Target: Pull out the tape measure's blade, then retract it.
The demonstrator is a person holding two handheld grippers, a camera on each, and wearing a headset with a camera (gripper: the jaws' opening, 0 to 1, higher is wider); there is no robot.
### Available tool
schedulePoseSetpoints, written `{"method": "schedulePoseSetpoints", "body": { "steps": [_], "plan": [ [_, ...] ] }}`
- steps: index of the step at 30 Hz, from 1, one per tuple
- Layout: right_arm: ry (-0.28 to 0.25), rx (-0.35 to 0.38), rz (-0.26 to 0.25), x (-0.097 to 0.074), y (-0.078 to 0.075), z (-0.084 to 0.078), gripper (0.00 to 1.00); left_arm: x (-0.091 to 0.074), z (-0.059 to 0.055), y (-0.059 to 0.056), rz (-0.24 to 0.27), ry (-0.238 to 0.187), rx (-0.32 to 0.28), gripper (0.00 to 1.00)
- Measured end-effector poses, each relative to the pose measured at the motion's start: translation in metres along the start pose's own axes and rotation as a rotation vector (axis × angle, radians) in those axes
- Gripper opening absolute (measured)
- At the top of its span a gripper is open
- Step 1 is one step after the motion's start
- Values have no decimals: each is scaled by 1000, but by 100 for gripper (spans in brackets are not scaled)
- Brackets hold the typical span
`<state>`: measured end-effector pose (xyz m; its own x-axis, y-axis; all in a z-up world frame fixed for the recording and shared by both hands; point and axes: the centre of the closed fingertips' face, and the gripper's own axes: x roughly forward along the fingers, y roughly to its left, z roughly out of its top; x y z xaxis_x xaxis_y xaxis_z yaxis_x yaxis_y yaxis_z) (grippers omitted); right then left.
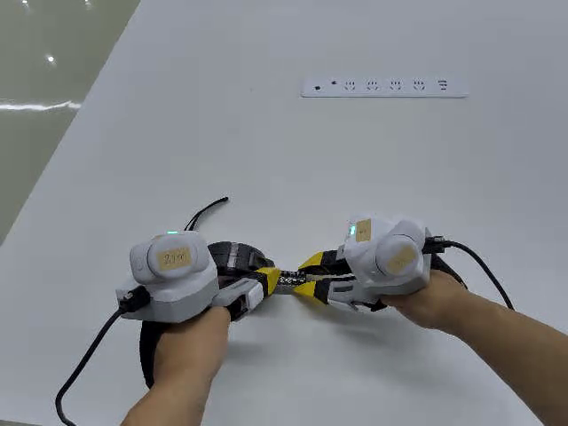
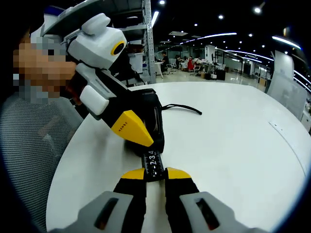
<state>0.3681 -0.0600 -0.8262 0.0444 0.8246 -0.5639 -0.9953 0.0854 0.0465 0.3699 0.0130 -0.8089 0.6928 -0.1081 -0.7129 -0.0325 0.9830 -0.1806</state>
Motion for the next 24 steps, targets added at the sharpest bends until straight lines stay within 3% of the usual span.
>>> {"method": "schedulePoseSetpoints", "body": {
  "steps": [24],
  "plan": [
    [-1, -45, 8, 20, 5, 14, 13, -1, -1, 1, -1, 3, -6, 61]
  ]
}}
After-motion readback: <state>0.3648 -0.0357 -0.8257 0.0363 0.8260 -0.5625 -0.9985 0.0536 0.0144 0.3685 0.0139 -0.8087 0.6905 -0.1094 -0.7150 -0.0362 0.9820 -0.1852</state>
